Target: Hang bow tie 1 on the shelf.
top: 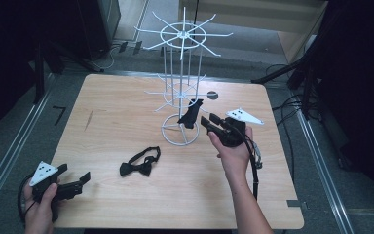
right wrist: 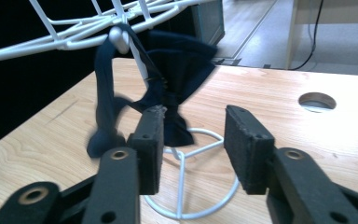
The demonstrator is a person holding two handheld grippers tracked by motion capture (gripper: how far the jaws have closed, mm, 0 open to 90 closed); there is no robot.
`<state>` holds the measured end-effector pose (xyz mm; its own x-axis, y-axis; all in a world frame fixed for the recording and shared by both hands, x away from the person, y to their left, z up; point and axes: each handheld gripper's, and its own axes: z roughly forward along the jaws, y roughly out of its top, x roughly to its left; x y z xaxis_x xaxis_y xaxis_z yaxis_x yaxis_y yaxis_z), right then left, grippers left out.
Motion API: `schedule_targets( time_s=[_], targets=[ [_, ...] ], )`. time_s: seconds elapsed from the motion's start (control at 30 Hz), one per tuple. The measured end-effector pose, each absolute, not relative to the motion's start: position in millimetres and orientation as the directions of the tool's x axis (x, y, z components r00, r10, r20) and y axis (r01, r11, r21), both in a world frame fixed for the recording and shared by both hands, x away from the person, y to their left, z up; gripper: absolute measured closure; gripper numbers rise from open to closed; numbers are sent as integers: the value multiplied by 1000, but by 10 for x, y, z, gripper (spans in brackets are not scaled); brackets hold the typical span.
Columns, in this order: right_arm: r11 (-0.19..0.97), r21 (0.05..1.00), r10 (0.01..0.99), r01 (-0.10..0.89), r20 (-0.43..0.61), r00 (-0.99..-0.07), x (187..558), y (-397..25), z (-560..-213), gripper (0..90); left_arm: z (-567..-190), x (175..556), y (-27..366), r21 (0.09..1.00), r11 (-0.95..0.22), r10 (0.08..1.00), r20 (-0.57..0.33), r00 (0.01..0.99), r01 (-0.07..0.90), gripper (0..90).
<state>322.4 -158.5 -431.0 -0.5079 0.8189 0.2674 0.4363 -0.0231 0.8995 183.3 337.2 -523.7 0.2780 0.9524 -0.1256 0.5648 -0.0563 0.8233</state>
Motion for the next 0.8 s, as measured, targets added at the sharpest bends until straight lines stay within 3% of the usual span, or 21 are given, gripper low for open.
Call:
schedule_targets(
  time_s=[0.2, 0.8],
  targets=[
    [22, 899, 836, 438, 224, -502, 3109, -1655, -4349, 511, -5235, 1832, 3373, 823, -56, 953, -125, 276, 566, 74],
    [31, 884, 829, 466, 238, -507, 2787, -1670, -4737, 459, -5234, 1831, 3377, 821, -50, 953, -131, 274, 568, 74]
  ],
)
